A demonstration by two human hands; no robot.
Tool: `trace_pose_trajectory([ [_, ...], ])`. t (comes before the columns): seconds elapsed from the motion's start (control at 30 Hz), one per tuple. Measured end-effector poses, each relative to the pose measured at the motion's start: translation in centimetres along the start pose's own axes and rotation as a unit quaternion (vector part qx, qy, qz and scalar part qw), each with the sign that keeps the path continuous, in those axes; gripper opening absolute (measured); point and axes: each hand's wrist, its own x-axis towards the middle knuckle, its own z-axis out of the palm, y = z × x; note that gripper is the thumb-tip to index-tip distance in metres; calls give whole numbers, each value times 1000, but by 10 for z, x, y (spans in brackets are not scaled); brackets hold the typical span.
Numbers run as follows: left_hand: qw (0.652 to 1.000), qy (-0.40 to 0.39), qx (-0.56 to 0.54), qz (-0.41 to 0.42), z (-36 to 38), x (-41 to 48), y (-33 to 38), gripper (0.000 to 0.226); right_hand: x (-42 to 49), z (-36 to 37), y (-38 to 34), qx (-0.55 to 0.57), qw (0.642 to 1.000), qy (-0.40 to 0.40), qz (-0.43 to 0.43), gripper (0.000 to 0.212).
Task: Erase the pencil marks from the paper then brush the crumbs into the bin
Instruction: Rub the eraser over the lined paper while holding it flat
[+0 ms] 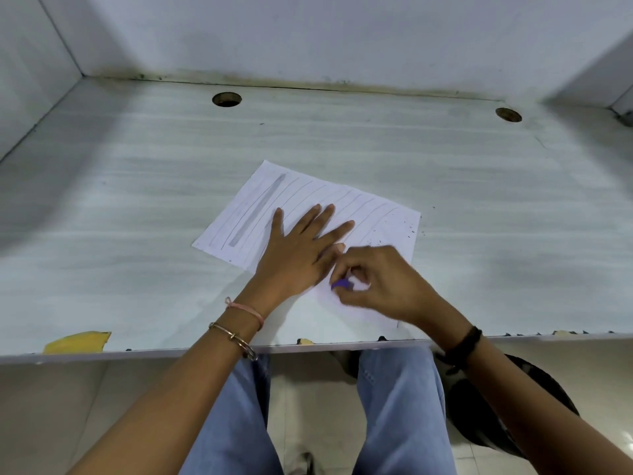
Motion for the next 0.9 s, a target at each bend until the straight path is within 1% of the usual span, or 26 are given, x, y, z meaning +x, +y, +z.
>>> trace_pose_trajectory([
  [0.07, 1000, 4, 5, 2, 1, -1, 0, 51, -8, 1, -3, 33, 998, -57, 0, 9],
  [0.1, 1000, 2, 4, 2, 1, -1, 0, 51, -7, -1, -1, 35, 998, -59, 0, 9],
  [0.13, 1000, -3, 2, -1, 0, -1, 1, 51, -2, -4, 4, 26, 999, -40, 2, 10],
  [0.23, 1000, -13, -11, -11, -1, -1, 2, 50, 12, -12, 19, 2, 998, 57, 29, 8],
  [0.27, 1000, -11, -11, -12, -1, -1, 2, 49, 12, -11, 19, 0, 997, 69, 31, 8],
  [0.3, 1000, -8, -11, -11, -1, 0, 2, 49, 9, -8, 15, 1, 998, 61, 24, 8],
  [0.4, 1000, 4, -1, -3, 2, 0, 0, 49, -10, 4, -5, 41, 998, -41, 5, 10],
  [0.43, 1000, 6, 2, -1, 2, 0, 0, 49, -12, 5, -7, 52, 997, -63, 1, 9],
  [0.47, 1000, 5, 3, 0, 2, -1, 0, 49, -10, 3, -4, 48, 997, -59, 0, 10],
  [0.57, 1000, -3, -13, -9, -1, -1, 2, 49, 9, -8, 16, 17, 997, 63, 30, 9],
  [0.6, 1000, -3, -12, -11, -1, -1, 2, 49, 13, -10, 19, 12, 995, 90, 42, 8],
  [0.63, 1000, -2, -9, -12, -2, -1, 2, 49, 13, -8, 18, 3, 995, 95, 40, 7],
  [0.7, 1000, -5, -4, -7, -1, 0, 1, 49, 4, 0, 8, -2, 999, 40, 12, 8],
  [0.77, 1000, 0, -2, -3, 0, -1, 0, 49, -7, 2, -1, 42, 998, -38, 10, 10],
  [0.8, 1000, 4, -2, -3, 1, -1, 0, 49, -7, -2, 1, 53, 997, -56, 12, 10],
  [0.83, 1000, 6, -4, -4, 2, -1, 1, 49, -3, -6, 6, 43, 998, -45, 13, 10],
  [0.9, 1000, 8, -14, -10, 2, -1, 2, 49, 8, -14, 20, 13, 999, 36, 23, 10],
])
